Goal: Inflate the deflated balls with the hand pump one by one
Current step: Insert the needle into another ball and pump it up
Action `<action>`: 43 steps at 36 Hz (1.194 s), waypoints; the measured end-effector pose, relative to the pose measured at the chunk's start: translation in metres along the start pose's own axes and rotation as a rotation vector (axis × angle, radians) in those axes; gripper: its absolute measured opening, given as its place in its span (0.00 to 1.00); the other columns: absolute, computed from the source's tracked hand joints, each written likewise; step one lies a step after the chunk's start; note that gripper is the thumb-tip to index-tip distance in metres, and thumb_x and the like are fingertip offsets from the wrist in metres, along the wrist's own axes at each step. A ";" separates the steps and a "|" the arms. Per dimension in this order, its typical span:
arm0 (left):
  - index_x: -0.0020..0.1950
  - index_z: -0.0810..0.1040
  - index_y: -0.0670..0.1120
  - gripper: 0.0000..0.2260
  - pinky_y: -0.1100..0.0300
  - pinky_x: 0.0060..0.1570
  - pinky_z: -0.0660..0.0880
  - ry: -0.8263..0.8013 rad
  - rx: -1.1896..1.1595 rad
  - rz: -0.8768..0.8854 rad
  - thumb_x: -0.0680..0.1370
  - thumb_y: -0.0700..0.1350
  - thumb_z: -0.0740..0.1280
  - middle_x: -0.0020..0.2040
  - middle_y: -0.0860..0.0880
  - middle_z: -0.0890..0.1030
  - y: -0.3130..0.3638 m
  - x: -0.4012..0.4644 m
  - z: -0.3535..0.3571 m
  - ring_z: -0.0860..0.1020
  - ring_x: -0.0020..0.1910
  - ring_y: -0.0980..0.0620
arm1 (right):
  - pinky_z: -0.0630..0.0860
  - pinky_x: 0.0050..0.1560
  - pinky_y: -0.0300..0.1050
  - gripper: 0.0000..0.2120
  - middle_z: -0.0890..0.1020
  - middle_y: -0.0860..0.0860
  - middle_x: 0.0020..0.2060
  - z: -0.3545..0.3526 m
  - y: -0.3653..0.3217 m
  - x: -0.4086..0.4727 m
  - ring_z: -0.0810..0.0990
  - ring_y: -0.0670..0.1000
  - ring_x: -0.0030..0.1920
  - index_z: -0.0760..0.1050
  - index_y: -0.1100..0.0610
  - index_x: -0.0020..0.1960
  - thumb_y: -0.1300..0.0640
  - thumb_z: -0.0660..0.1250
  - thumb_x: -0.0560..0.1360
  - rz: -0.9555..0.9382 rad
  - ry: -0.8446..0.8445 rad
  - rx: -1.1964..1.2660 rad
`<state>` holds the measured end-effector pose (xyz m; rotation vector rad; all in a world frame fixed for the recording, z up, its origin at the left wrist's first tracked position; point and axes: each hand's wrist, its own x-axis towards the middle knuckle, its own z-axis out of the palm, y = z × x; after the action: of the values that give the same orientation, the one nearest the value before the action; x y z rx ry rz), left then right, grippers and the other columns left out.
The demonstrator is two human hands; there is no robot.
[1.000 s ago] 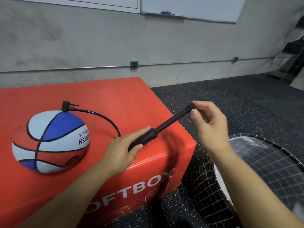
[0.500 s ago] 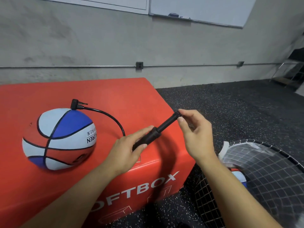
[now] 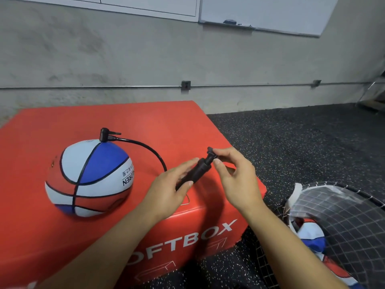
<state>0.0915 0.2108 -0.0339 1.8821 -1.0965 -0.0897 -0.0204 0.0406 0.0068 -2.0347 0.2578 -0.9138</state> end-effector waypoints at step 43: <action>0.77 0.62 0.70 0.52 0.52 0.76 0.59 0.446 0.343 -0.095 0.60 0.58 0.86 0.83 0.51 0.52 -0.068 -0.095 -0.167 0.54 0.83 0.47 | 0.75 0.59 0.27 0.12 0.85 0.45 0.58 0.049 -0.055 0.011 0.78 0.34 0.63 0.83 0.53 0.59 0.66 0.68 0.81 -0.077 0.019 -0.059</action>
<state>0.1569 0.4041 -0.0231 2.1185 -0.7465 0.4710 0.0129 0.0991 0.0380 -2.1035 0.2211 -0.9839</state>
